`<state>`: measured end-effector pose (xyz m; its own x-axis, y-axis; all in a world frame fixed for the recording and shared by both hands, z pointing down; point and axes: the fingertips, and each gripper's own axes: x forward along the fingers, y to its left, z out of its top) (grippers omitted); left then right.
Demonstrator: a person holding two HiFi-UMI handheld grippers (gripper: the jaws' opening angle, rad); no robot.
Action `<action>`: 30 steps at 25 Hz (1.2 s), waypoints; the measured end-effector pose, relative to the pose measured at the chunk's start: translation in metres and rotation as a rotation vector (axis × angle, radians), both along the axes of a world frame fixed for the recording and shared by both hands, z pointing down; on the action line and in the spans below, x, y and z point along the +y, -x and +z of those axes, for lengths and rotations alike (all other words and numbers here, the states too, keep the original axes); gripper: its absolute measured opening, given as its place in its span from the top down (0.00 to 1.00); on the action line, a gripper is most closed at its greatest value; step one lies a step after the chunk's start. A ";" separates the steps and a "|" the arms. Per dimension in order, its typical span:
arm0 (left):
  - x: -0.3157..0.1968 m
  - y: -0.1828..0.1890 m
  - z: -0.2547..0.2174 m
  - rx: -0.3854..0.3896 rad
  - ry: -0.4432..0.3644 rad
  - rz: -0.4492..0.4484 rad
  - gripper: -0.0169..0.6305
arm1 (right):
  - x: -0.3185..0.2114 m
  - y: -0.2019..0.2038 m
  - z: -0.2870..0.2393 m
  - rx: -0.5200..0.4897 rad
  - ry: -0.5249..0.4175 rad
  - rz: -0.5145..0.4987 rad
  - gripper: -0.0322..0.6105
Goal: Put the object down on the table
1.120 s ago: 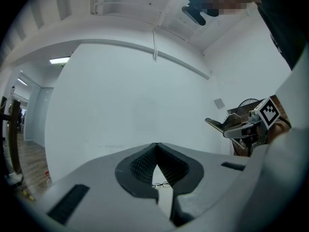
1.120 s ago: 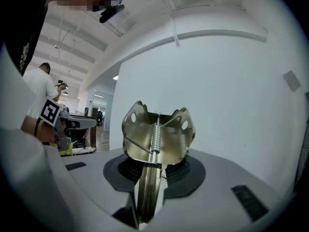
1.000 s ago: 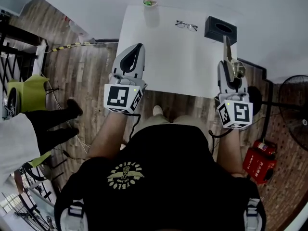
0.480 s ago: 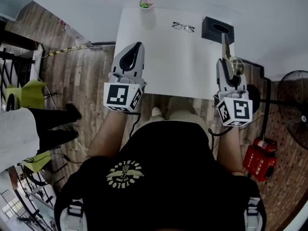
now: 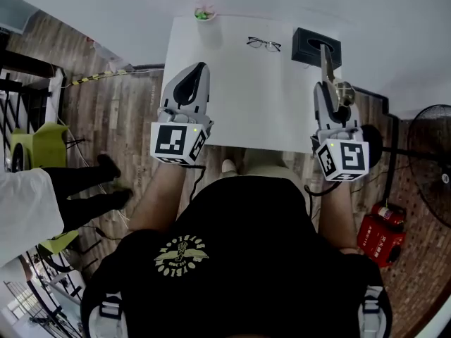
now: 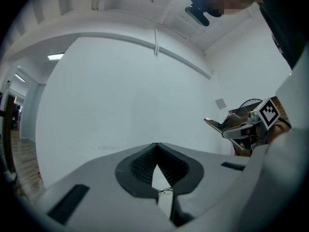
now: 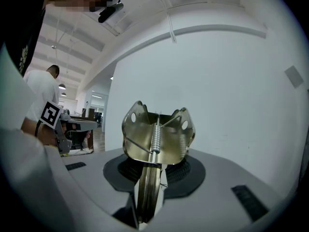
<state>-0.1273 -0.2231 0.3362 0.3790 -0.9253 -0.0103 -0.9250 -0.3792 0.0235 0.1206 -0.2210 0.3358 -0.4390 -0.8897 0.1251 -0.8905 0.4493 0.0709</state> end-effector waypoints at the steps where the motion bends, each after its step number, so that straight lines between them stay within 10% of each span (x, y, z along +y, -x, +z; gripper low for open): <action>1: -0.002 -0.001 0.001 0.000 0.002 0.001 0.96 | -0.003 0.000 0.000 -0.001 0.001 -0.002 0.80; 30: -0.017 -0.019 0.036 0.013 0.063 0.019 0.96 | -0.040 0.004 0.093 0.022 0.181 -0.040 0.80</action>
